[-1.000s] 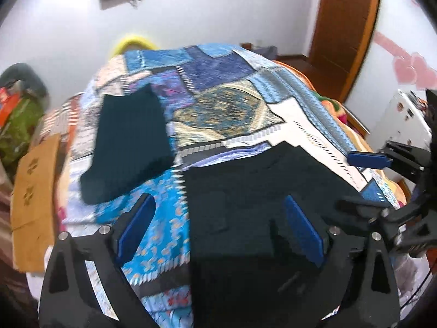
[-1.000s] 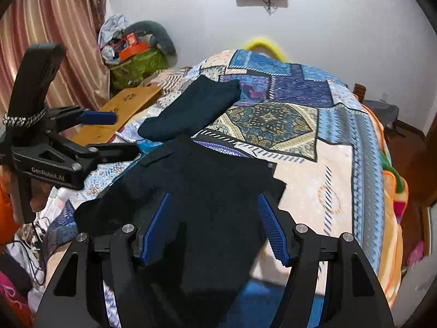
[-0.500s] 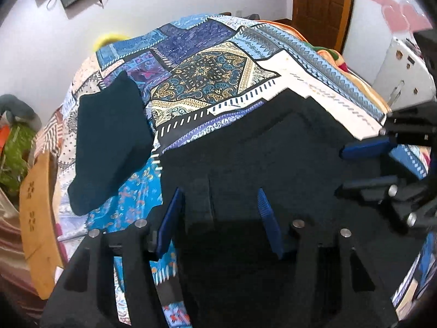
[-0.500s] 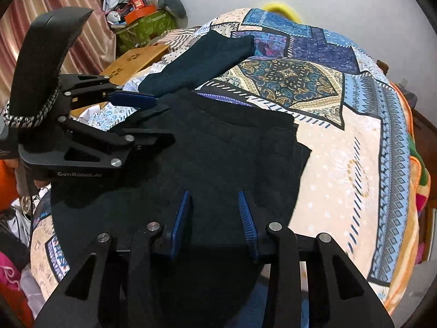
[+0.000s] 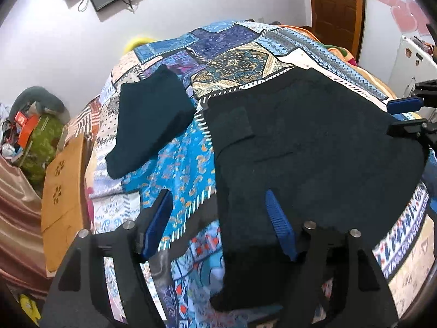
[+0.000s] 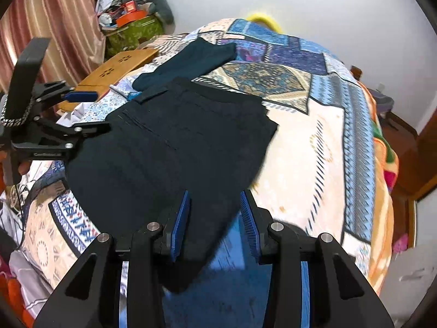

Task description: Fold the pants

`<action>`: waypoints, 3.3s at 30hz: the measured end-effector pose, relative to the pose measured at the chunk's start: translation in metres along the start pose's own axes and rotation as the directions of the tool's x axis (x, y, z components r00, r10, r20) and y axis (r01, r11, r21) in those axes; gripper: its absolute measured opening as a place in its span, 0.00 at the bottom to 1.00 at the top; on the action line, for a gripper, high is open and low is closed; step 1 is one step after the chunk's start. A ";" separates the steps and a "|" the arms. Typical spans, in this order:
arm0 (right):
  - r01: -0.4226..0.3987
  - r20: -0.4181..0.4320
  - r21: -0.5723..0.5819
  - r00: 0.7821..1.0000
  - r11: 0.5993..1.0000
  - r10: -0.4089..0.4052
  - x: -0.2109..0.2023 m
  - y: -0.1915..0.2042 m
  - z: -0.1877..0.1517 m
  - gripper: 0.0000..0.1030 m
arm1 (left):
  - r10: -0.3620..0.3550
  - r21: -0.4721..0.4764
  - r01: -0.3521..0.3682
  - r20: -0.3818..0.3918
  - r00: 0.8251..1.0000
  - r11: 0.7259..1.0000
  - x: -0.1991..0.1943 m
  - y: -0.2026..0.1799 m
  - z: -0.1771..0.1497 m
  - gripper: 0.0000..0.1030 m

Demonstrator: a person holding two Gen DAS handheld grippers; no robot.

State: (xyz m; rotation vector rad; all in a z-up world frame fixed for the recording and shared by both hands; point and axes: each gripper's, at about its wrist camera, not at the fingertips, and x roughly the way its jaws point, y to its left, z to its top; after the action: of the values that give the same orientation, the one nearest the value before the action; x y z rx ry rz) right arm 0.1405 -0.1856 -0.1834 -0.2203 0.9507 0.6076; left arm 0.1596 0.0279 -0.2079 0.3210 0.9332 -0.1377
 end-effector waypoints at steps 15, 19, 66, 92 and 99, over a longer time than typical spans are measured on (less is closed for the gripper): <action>0.066 0.009 0.158 0.998 0.985 -0.068 -0.020 -0.035 -0.010 0.47 | 0.030 -0.226 -0.052 -0.101 0.994 0.973 0.005 0.078 -0.019 0.78; 0.006 0.068 0.184 0.998 0.983 -0.019 -0.024 -0.032 0.006 0.62 | -0.104 -0.274 0.087 -0.049 0.993 0.958 0.005 0.076 0.007 0.83; -0.261 0.084 0.120 0.964 0.958 0.252 0.008 -0.007 0.073 0.19 | -0.433 -0.247 0.423 0.011 0.901 0.872 0.014 0.035 0.076 0.30; -0.285 0.194 0.001 0.940 0.959 0.279 0.140 0.029 0.271 0.18 | -0.082 -0.369 0.130 0.143 0.986 0.920 0.090 0.236 0.152 0.30; -0.271 0.111 0.042 0.958 0.962 0.265 0.217 0.017 0.293 0.18 | -0.121 -0.434 0.137 0.066 0.991 0.890 0.180 0.271 0.157 0.30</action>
State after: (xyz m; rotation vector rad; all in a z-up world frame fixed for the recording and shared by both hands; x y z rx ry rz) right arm 0.4275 0.0394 -0.1905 -0.0066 0.9015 0.8323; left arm 0.4551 0.2357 -0.2095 -0.1629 0.9210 -0.0515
